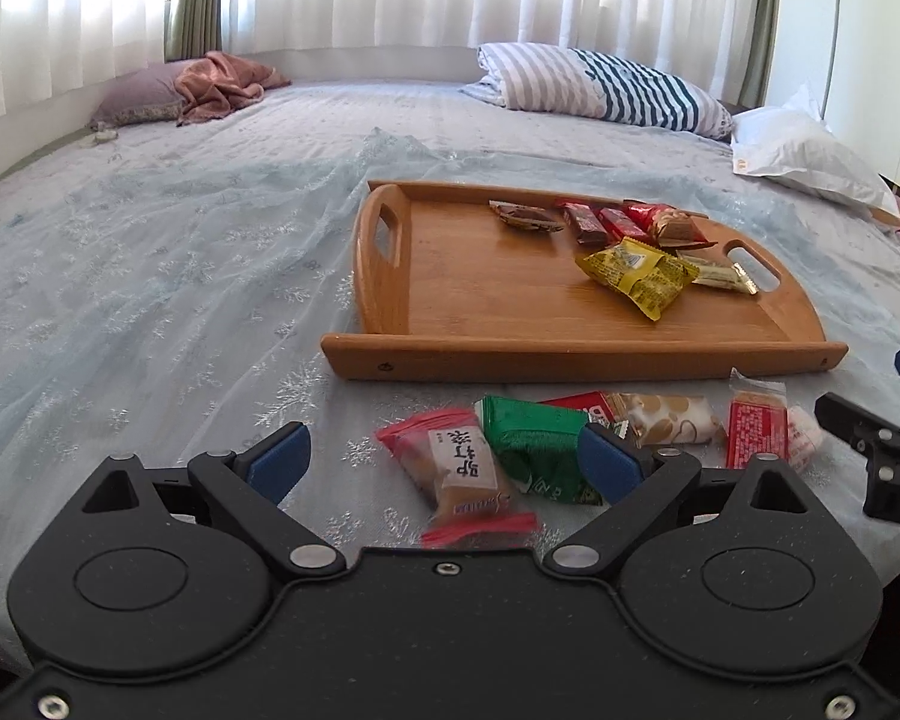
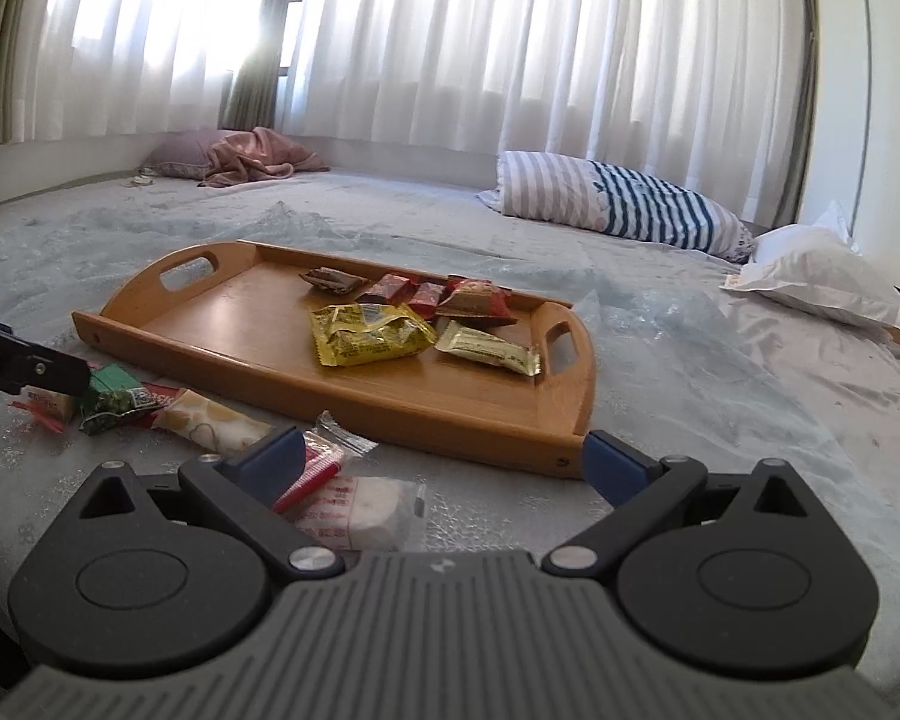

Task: Organize snacks
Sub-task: 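Withdraw both tools back toward the snack pile, then grasp the pink pastry bag with the left tool while the right tool grasps the white pastry bag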

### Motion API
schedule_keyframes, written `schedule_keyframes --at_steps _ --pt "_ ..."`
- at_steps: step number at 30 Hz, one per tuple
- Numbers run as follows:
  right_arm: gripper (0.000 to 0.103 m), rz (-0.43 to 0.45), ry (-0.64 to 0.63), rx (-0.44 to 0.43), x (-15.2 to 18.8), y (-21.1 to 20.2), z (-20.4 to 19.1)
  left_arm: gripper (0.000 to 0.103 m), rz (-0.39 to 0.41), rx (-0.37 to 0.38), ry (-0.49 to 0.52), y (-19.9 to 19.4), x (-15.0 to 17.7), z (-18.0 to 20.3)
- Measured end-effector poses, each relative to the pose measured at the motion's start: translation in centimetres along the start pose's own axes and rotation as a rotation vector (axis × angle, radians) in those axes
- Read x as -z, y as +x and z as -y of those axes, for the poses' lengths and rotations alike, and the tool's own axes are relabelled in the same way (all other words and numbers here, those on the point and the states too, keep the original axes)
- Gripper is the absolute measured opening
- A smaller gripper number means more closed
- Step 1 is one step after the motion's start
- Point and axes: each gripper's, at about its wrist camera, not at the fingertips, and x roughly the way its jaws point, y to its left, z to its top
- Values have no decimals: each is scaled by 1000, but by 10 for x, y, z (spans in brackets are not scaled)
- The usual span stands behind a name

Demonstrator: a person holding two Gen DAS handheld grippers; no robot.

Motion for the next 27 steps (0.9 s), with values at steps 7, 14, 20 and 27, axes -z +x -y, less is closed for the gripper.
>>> schedule_keyframes --at_steps 7,14,20,27 --pt "100 -59 -12 29 8 -1 4 49 -34 14 20 -12 6 -1" --pt "94 -106 -1 -21 14 4 -10 47 -48 2 -4 -3 7 -2" --pt "94 -108 -25 -71 14 9 -26 50 -50 -2 -7 7 5 3" --pt "92 -97 -14 -101 11 14 -34 50 -68 7 -21 16 7 4"
